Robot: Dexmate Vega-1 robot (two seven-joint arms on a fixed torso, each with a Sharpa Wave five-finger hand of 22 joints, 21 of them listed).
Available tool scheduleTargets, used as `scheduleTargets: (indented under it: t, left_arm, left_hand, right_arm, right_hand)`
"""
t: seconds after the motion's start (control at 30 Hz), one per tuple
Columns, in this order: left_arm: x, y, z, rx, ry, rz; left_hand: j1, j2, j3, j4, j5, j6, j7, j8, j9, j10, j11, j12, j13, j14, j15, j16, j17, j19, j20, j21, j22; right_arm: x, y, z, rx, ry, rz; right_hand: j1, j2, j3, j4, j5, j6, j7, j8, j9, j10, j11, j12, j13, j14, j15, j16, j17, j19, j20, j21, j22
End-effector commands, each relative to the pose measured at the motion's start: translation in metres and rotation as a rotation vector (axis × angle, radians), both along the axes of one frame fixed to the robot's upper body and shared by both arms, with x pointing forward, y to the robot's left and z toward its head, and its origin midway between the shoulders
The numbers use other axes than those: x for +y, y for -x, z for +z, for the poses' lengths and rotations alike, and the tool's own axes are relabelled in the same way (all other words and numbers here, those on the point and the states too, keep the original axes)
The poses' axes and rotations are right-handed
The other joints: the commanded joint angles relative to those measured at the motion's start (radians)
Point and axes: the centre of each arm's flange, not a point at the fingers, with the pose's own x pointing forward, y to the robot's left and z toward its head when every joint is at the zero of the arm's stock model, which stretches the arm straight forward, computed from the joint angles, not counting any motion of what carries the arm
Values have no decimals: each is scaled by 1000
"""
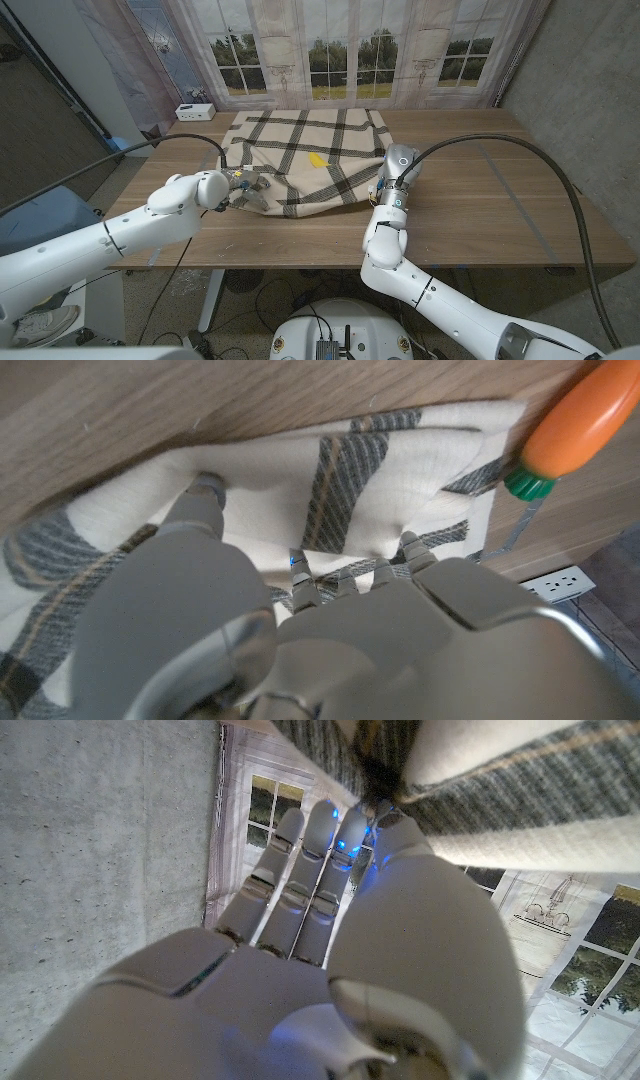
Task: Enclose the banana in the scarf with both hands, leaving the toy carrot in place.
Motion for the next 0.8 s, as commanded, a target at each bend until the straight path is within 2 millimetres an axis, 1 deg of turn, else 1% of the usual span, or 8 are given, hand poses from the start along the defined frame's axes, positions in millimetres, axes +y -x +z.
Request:
scheduleTargets:
  t: [0.03, 0.13, 0.3, 0.33, 0.43, 0.53, 0.6, 0.8]
  left_arm:
    - [-7, -10, -11, -81, -175, 182]
    - [-4, -13, -15, -106, -172, 187]
    - [3, -20, -20, -157, -152, 189]
    - [4, -20, -21, -173, -142, 184]
    - [9, -19, -21, -220, -99, 161]
    - [14, -13, -15, -269, -29, 116]
    - [15, -7, -11, -303, 1, 101]
    - [13, 13, 4, -408, 41, 52]
  left_hand:
    - [30, 7, 9, 0, -8, 36, -2, 12, 5, -9, -13, 8, 2, -140, -12, 9, 2, 15, -5, 10, 1]
    - [55, 7, 1, -1, -21, 148, -2, 46, 7, 33, -35, 20, 1, -119, -25, 11, 2, 35, -15, 14, -1]
    - [125, 59, -16, 4, -70, 550, 49, 157, 7, 209, -91, 46, -2, -19, -104, 17, -2, 132, -54, 26, -4]
    - [137, 69, -14, 2, -74, 594, 52, 168, 7, 230, -94, 48, -2, -11, -106, 16, -2, 139, -54, 25, -4]
    - [214, 147, 0, -5, -119, 827, 134, 223, 11, 387, -108, 62, -5, 112, -146, 25, -5, 217, -69, 34, -3]
    - [231, 167, 2, -3, -125, 842, 153, 217, 11, 434, -103, 65, -5, 161, -148, 29, -5, 236, -64, 36, -3]
    - [228, 197, 1, 12, -121, 827, 196, 219, 34, 459, -99, 61, -3, 181, -143, 24, -5, 245, -56, 35, -1]
    - [204, 225, -8, 39, -108, 789, 200, 226, 72, 467, -81, 52, 2, 197, -126, 20, -3, 257, -50, 38, 2]
  right_arm:
    - [-4, -1, 6, -25, -3, -5]
    - [-4, -1, 7, -30, -6, -10]
    - [-8, -1, 8, -42, -17, -19]
    - [-9, -1, 8, -45, -19, -23]
    - [-12, -1, 8, -47, -21, -29]
    - [-16, -2, 8, -48, -30, -43]
    - [-19, -2, 7, -49, -38, -52]
    - [-29, 1, 2, -51, -62, -84]
  right_hand:
    - [0, -6, 4, -1, -1, 34, 27, -2, 5, 8, -5, 6, 6, 9, -91, -2, 7, -8, -2, 5, 4]
    - [0, -6, 5, -2, -1, 35, 27, -3, 6, 9, -5, 6, 6, 10, -91, -4, 9, -8, -2, 7, 4]
    - [-2, -7, 7, -2, -2, 37, 26, -4, 7, 8, -5, 6, 8, 11, -91, -6, 15, -10, -2, 10, 4]
    - [-2, -7, 8, -2, -2, 38, 25, -4, 7, 9, -6, 6, 8, 11, -91, -7, 15, -10, -2, 10, 4]
    - [-2, -7, 8, -2, -3, 38, 25, -5, 7, 9, -5, 7, 9, 11, -91, -9, 18, -10, -2, 12, 4]
    - [-3, -7, 10, -2, -3, 38, 28, -5, 9, 8, -3, 5, 8, 11, -91, -10, 20, -11, -2, 13, 4]
    - [-3, -8, 11, -3, -4, 38, 28, -6, 10, 10, -3, 6, 8, 12, -91, -12, 23, -12, -2, 15, 4]
    - [-4, -8, 14, -3, -5, 39, 28, -7, 12, 10, -5, 5, 10, 14, -91, -16, 29, -14, -3, 18, 4]
